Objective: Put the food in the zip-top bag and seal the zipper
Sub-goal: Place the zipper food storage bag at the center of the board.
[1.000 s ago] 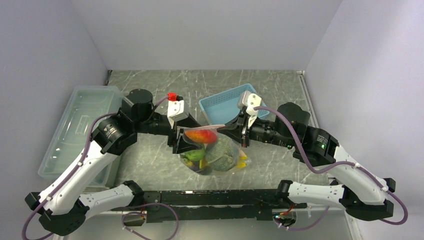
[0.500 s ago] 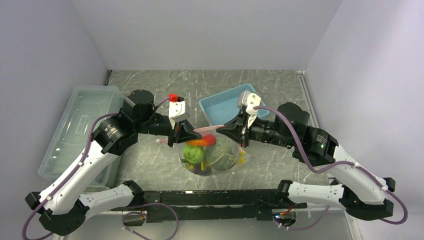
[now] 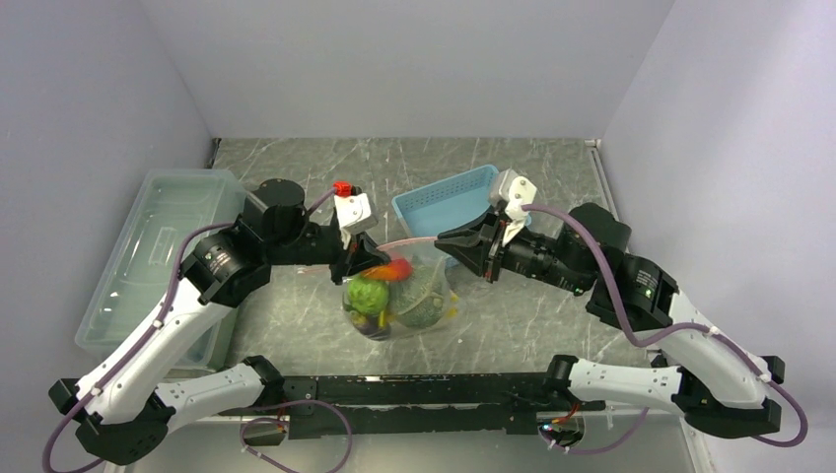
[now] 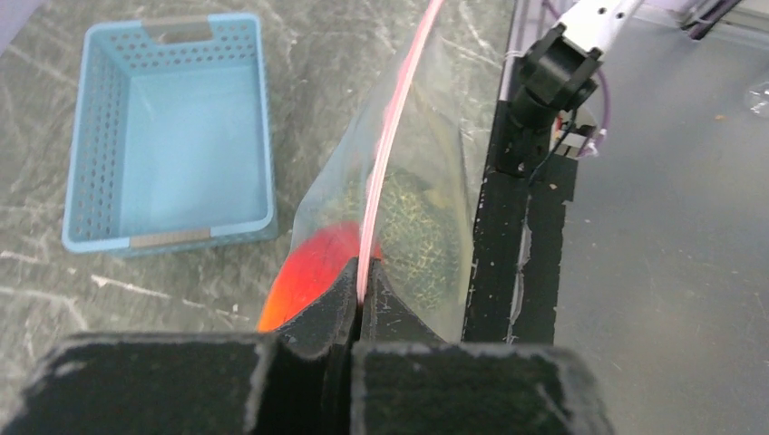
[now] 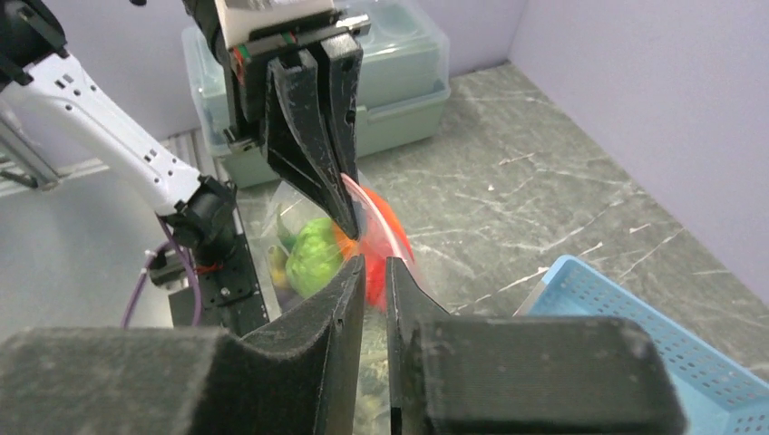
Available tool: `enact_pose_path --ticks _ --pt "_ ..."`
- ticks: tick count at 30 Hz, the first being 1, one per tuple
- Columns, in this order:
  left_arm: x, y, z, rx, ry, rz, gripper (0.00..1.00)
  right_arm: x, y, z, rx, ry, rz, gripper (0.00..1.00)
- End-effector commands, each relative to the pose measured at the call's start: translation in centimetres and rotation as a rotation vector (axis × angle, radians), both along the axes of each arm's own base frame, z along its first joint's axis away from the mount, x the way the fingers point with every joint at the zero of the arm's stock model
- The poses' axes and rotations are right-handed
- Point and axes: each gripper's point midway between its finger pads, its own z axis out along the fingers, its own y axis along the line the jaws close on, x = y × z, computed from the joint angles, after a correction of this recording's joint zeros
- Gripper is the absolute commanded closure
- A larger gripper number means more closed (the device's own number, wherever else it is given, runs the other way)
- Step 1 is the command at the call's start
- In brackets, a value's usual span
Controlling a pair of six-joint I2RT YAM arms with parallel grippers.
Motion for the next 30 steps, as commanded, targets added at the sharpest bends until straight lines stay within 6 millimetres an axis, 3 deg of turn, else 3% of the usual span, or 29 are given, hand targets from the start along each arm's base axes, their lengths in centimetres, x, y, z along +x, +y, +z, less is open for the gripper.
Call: enact_pose_path --ticks 1,10,17,26,30 --pt "1.1 1.1 3.0 -0.056 -0.082 0.105 1.00 0.6 -1.2 3.2 0.106 -0.050 -0.064 0.79" --pt "4.9 4.3 4.2 0.003 -0.155 0.388 1.00 1.6 -2.4 2.9 0.110 -0.051 -0.145 0.70" --pt "7.6 6.4 4.1 0.050 -0.199 0.566 1.00 2.5 -2.3 1.4 0.074 -0.040 -0.190 0.69" --pt "13.1 10.4 3.3 0.264 -0.297 0.879 1.00 3.4 -1.4 -1.4 0.024 -0.024 -0.205 0.67" --pt "14.9 10.2 2.8 0.316 -0.351 0.906 1.00 3.8 -0.9 -2.9 -0.001 -0.010 -0.214 0.67"
